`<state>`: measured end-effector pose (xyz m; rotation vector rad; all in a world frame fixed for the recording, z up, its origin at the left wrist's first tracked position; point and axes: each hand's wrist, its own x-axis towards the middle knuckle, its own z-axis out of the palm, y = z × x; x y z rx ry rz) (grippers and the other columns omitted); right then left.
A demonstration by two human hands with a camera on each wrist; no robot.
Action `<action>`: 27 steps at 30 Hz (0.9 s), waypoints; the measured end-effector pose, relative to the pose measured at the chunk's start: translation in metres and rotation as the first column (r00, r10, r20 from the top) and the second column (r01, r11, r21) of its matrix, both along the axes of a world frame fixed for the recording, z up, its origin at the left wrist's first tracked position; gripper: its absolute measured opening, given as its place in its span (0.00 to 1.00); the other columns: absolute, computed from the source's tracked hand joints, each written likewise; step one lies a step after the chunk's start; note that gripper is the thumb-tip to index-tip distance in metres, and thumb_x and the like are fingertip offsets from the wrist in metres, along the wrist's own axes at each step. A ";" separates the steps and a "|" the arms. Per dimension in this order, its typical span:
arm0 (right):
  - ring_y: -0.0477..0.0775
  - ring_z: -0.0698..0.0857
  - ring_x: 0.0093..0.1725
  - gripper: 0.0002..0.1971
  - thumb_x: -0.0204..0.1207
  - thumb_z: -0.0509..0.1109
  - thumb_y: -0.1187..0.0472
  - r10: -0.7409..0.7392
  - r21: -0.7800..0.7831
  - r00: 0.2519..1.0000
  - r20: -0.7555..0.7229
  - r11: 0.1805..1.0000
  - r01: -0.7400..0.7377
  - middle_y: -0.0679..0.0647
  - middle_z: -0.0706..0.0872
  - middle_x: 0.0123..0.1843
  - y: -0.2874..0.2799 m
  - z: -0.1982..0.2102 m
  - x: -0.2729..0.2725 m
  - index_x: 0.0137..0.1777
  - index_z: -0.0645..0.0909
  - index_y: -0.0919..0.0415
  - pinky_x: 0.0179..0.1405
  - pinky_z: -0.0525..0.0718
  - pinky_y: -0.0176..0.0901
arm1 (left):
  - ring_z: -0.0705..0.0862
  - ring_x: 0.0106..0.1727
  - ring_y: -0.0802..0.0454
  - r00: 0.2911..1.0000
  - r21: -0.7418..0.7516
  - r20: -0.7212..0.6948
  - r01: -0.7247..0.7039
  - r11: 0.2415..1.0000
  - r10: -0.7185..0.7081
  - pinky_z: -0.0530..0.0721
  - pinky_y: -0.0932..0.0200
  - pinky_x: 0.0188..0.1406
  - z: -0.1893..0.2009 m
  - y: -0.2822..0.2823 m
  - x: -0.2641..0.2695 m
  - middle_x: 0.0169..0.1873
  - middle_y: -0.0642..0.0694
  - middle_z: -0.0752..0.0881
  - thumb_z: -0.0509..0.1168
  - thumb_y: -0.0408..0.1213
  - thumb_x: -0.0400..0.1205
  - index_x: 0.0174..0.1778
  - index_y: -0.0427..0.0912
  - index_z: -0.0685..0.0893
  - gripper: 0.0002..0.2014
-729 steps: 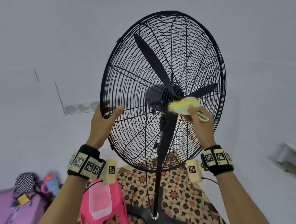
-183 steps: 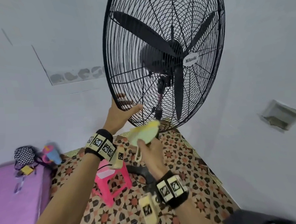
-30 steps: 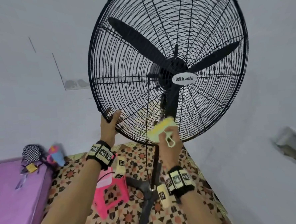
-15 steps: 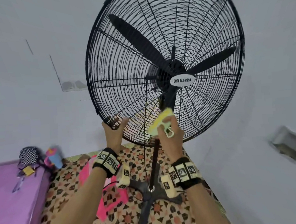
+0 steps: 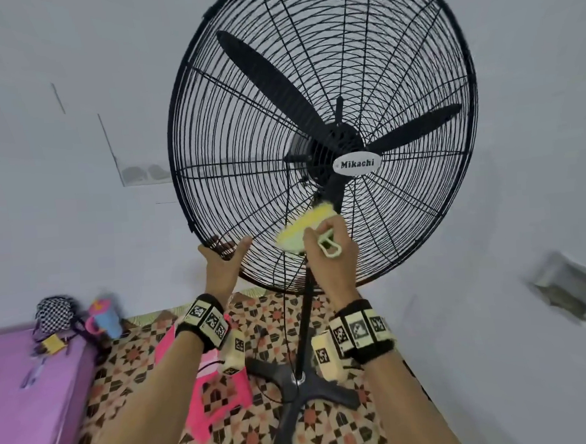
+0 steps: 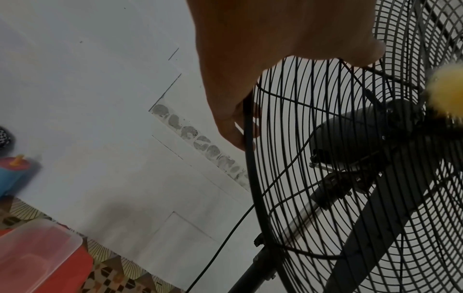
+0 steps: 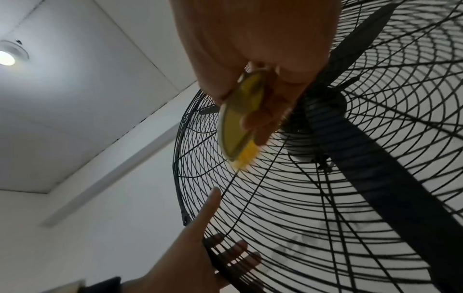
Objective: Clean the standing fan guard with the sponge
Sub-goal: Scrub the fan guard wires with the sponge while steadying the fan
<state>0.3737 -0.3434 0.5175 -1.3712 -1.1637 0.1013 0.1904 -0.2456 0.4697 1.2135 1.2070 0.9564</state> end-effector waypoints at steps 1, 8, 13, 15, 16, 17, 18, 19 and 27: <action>0.45 0.83 0.26 0.08 0.85 0.73 0.60 0.014 0.020 0.998 0.059 1.000 -0.016 0.51 0.85 0.35 0.004 0.006 -0.001 0.50 0.75 0.58 0.20 0.80 0.40 | 0.61 0.89 0.32 1.000 0.000 0.001 0.000 1.000 0.000 0.63 0.14 0.78 0.001 0.000 0.000 0.93 0.42 0.50 0.70 0.85 0.60 0.85 0.58 0.20 0.77; 0.40 0.80 0.24 0.08 0.79 0.72 0.65 -0.149 -0.118 0.982 0.120 0.980 0.163 0.47 0.83 0.30 0.002 -0.012 0.020 0.45 0.75 0.57 0.19 0.73 0.34 | 0.64 0.88 0.33 1.000 0.021 0.010 0.017 1.000 -0.017 0.62 0.23 0.84 0.006 0.000 -0.001 0.93 0.41 0.51 0.68 0.89 0.55 0.86 0.53 0.21 0.81; 0.41 0.80 0.26 0.09 0.83 0.73 0.63 -0.029 0.059 0.987 0.156 0.998 0.020 0.46 0.81 0.31 -0.002 0.017 0.014 0.46 0.75 0.59 0.20 0.71 0.28 | 0.64 0.88 0.32 1.000 0.025 -0.002 0.029 0.999 -0.029 0.63 0.16 0.79 0.004 -0.004 -0.002 0.93 0.43 0.49 0.69 0.88 0.57 0.86 0.55 0.20 0.80; 0.41 0.80 0.26 0.10 0.83 0.74 0.62 -0.051 0.021 0.988 0.146 0.999 0.048 0.46 0.81 0.30 0.004 0.012 0.018 0.45 0.75 0.58 0.20 0.71 0.30 | 0.64 0.88 0.33 1.000 0.023 -0.011 0.028 0.999 -0.028 0.63 0.16 0.80 0.003 0.000 -0.003 0.93 0.43 0.49 0.68 0.88 0.56 0.86 0.56 0.21 0.80; 0.41 0.80 0.26 0.10 0.82 0.74 0.63 -0.091 -0.021 0.989 0.113 0.995 0.094 0.46 0.81 0.30 0.006 0.006 0.023 0.45 0.74 0.57 0.20 0.72 0.31 | 0.64 0.88 0.33 1.000 0.019 -0.011 0.027 0.999 -0.027 0.63 0.16 0.80 0.003 0.002 -0.003 0.93 0.43 0.49 0.69 0.88 0.56 0.86 0.56 0.21 0.80; 0.41 0.81 0.26 0.10 0.81 0.73 0.63 -0.147 -0.069 0.985 0.096 0.986 0.154 0.46 0.81 0.30 0.006 0.001 0.028 0.44 0.74 0.57 0.19 0.73 0.34 | 0.64 0.89 0.33 1.000 0.015 -0.007 0.026 1.000 -0.026 0.63 0.16 0.80 0.003 0.003 -0.003 0.93 0.44 0.49 0.69 0.88 0.56 0.86 0.56 0.22 0.80; 0.43 0.82 0.26 0.09 0.80 0.73 0.63 -0.191 -0.104 0.976 0.107 0.974 0.202 0.47 0.82 0.30 0.006 -0.001 0.033 0.44 0.75 0.57 0.19 0.76 0.38 | 0.64 0.89 0.34 1.000 0.015 -0.004 0.021 1.000 -0.021 0.63 0.16 0.80 0.002 0.004 -0.003 0.93 0.44 0.49 0.69 0.88 0.56 0.86 0.57 0.21 0.80; 0.46 0.83 0.26 0.09 0.80 0.74 0.63 -0.205 -0.118 0.971 0.124 0.969 0.219 0.47 0.83 0.30 0.005 0.001 0.035 0.43 0.75 0.57 0.19 0.78 0.41 | 0.64 0.89 0.34 1.000 0.013 -0.005 0.016 1.000 -0.016 0.62 0.16 0.80 0.001 0.004 -0.003 0.93 0.44 0.50 0.70 0.88 0.56 0.86 0.57 0.21 0.79; 0.42 0.80 0.24 0.08 0.83 0.73 0.62 -0.101 -0.030 0.978 0.182 0.994 0.108 0.46 0.81 0.29 0.012 0.024 0.033 0.45 0.75 0.57 0.17 0.74 0.37 | 0.68 0.86 0.33 1.000 0.008 0.006 0.028 1.000 -0.028 0.64 0.14 0.78 -0.002 0.004 -0.002 0.91 0.42 0.58 0.71 0.85 0.59 0.84 0.58 0.19 0.79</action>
